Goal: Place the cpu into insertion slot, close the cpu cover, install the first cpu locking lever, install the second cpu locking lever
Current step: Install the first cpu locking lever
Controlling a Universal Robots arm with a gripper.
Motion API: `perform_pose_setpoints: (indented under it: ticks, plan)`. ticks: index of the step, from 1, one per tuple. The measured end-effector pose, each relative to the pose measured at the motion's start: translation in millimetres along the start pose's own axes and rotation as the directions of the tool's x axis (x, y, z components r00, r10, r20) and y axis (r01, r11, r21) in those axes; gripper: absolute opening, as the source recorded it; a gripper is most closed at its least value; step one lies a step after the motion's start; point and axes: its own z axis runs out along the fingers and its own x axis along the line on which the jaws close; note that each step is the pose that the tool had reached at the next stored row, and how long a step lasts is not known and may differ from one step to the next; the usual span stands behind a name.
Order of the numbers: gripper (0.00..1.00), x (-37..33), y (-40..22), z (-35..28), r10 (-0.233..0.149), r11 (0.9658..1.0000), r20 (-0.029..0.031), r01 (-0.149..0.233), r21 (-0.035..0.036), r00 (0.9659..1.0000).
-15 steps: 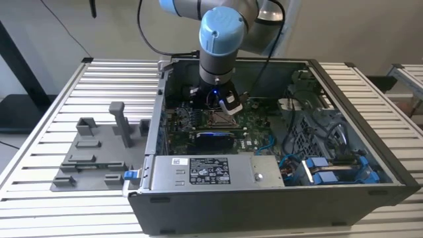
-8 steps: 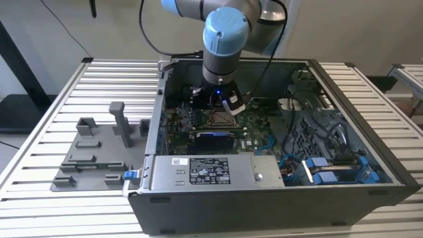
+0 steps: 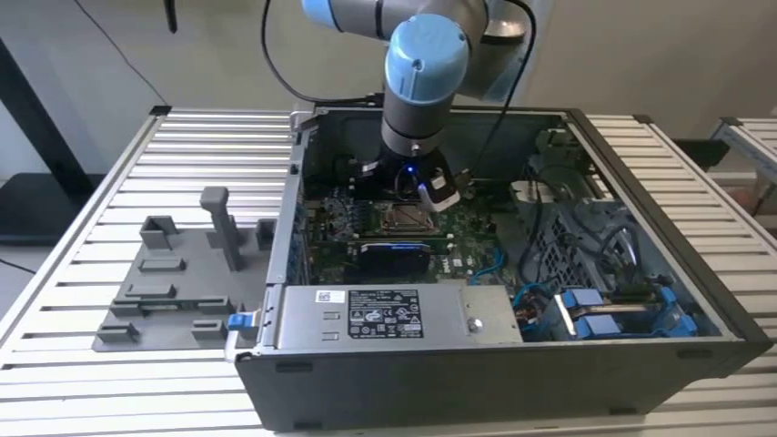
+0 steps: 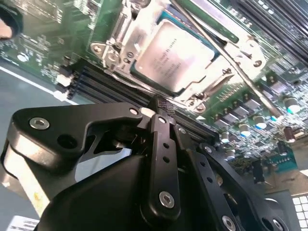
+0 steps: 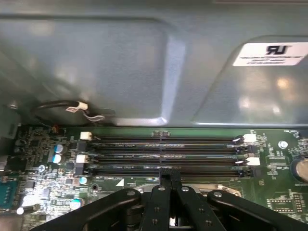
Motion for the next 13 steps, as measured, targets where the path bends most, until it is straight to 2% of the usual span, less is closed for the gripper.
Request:
perform_pose_setpoints:
  ticks: [6,13]
  plan:
    - [0.11,-10.6,0.0,0.4,0.0,1.0,-0.0001,0.0,-0.0027,1.0]
    - [0.11,-17.4,-0.4,1.6,0.0,1.0,-0.0002,0.0,-0.0037,1.0]
